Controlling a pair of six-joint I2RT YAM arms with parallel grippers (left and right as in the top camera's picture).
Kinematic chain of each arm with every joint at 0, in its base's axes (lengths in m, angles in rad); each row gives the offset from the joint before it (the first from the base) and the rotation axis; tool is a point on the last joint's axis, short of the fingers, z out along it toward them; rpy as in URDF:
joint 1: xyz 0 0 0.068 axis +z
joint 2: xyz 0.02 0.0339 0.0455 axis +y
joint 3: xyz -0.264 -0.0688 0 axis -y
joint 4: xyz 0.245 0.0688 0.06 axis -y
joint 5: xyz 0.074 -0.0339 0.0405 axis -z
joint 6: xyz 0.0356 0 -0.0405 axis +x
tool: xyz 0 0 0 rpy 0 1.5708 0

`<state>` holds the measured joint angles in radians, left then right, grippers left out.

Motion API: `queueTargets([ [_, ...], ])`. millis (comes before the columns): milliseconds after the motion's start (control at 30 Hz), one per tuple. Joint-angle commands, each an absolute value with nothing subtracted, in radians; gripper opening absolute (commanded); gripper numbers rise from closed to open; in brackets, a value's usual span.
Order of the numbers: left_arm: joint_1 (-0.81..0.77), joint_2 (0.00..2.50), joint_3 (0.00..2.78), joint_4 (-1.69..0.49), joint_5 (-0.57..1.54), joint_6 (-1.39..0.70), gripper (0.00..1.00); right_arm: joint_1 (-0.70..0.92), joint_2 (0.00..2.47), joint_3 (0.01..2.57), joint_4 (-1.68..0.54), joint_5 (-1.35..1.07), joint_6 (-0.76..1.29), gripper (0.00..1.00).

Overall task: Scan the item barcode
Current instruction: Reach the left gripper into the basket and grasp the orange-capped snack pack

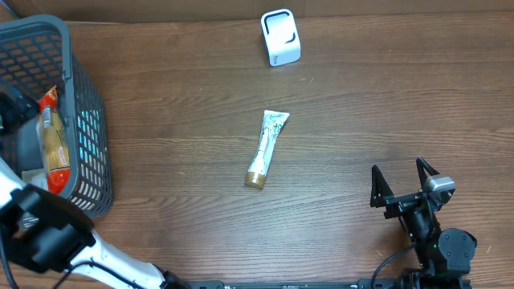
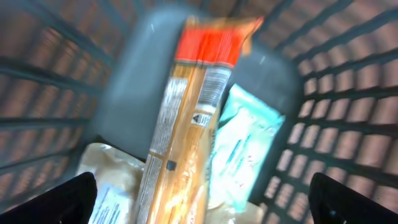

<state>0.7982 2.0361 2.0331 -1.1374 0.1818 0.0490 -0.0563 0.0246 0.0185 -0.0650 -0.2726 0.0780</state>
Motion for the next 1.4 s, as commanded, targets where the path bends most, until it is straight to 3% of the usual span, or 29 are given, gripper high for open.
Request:
queueTargets([
  [0,0.797,2.118,2.03,-1.148,0.171,0.113,1.0,-0.052,0.023,0.009,-0.06,-0.263,0.078,1.0],
  [400,0.797,2.357,2.028,-1.2,0.126,0.128,0.99,-0.052,0.023,0.009,-0.06,-0.263,0.078,1.0],
  [467,0.797,2.372,2.027,-1.201,0.121,0.128,0.91,-0.052,0.023,0.009,-0.06,-0.263,0.078,1.0],
  [567,0.797,2.373,2.026,-1.199,0.12,0.128,0.66,-0.052,0.023,0.009,-0.06,-0.263,0.078,1.0],
  [600,0.797,2.373,2.027,-1.199,0.121,0.128,0.54,-0.052,0.023,0.009,-0.06,-0.263,0.077,1.0],
  [667,0.798,2.371,2.031,-1.2,0.123,0.128,0.1,-0.052,0.023,0.009,-0.06,-0.263,0.078,1.0],
  [700,0.798,2.37,2.035,-1.2,0.123,0.128,0.04,-0.052,0.023,0.009,-0.06,-0.263,0.078,1.0],
  [967,0.796,2.319,2.117,-1.231,0.204,0.128,0.04,-0.052,0.023,0.009,-0.06,-0.263,0.078,1.0],
  [1367,0.791,2.072,2.467,-1.314,0.41,0.135,0.04,-0.052,0.023,0.009,-0.06,-0.263,0.078,1.0],
])
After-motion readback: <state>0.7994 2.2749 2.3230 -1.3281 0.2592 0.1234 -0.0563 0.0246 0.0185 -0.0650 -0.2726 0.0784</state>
